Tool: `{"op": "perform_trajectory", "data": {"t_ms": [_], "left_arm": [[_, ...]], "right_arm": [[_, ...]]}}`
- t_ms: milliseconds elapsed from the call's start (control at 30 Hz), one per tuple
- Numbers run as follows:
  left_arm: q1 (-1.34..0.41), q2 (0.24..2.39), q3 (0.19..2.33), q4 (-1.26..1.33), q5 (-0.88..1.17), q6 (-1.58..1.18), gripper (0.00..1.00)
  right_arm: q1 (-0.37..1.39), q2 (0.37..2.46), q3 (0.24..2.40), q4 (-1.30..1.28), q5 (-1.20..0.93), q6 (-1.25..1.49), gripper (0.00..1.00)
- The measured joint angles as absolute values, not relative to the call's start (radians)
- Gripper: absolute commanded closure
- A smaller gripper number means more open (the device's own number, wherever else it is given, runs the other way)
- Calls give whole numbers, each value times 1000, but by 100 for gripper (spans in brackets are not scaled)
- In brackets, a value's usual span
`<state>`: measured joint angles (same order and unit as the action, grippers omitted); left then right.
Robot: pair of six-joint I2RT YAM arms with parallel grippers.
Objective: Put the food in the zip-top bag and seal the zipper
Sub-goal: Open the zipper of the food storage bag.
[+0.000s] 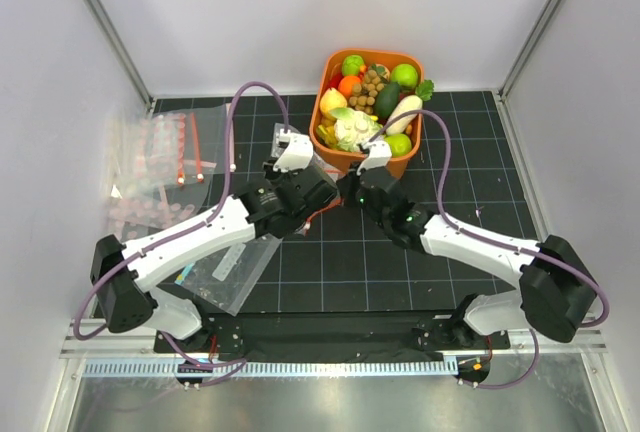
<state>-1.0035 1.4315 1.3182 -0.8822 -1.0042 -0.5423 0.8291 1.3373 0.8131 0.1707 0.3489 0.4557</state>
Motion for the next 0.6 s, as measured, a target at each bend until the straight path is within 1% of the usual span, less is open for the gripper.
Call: {"op": "perform_trajectory", "data": {"t_ms": [33,200,233,367,600], "left_arm": [[-999,1435,1320,-894,-1027,-552,69],[-994,1475,1324,-915,-1080,-593,68],[-995,1486,1324,-912,-1076,-593,66],[-987,1526,1325,-910,-1052,-581,64],[-925,1541,1325,-904,-981,-565,64]], "right_arm": [[814,1337,812,165,349,474,99],[706,1335,761,197,260,559,99],[696,1335,751,204,238,568,99],[689,1334,741,210,181,583,99],[680,1292,740,191,190,603,99]]}}
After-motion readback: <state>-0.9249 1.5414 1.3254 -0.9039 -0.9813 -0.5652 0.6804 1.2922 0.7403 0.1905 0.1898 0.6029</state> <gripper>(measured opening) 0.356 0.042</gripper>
